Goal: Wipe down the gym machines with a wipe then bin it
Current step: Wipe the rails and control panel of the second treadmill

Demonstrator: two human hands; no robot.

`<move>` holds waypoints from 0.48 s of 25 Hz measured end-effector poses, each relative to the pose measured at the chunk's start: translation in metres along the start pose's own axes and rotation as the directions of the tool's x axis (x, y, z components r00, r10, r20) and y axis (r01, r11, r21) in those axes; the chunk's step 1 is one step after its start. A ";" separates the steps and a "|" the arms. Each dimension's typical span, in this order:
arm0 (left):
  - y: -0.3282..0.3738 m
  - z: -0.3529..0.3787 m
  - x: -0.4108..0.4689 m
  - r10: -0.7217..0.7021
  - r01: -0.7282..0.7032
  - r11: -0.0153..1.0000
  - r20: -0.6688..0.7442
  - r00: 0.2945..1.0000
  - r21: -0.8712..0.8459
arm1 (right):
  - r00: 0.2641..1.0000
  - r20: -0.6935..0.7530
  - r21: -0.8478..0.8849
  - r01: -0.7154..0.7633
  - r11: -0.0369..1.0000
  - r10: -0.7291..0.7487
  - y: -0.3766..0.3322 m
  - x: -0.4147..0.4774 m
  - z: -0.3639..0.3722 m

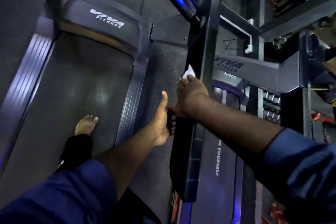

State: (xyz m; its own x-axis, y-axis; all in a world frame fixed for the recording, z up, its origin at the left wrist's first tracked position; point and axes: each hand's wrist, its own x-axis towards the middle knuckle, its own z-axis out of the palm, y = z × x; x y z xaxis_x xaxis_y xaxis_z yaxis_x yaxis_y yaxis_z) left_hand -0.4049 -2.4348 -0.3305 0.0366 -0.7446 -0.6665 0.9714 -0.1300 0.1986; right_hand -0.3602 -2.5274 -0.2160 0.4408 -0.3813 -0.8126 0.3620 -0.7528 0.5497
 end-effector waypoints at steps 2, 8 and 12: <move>-0.014 -0.007 -0.011 -0.025 0.025 1.000 -0.003 1.000 0.005 | 0.991 -0.008 -0.004 0.135 0.991 -0.135 -0.022 -0.029 0.018; -0.037 -0.017 -0.035 0.009 -0.010 0.999 -0.029 1.000 -0.033 | 0.998 -0.054 0.004 -0.010 1.000 0.011 -0.018 -0.027 0.017; -0.053 -0.026 -0.049 0.067 -0.064 0.997 -0.088 0.994 0.035 | 0.988 -0.015 -0.058 0.150 0.987 -0.151 -0.074 -0.068 0.037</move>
State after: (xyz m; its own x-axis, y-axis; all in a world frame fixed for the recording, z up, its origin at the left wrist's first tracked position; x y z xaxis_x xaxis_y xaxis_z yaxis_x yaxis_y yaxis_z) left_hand -0.4519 -2.3741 -0.3271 0.1221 -0.6909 -0.7125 0.9584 -0.1046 0.2657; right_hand -0.4471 -2.4652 -0.2082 0.3938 -0.2550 -0.8831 0.4711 -0.7690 0.4321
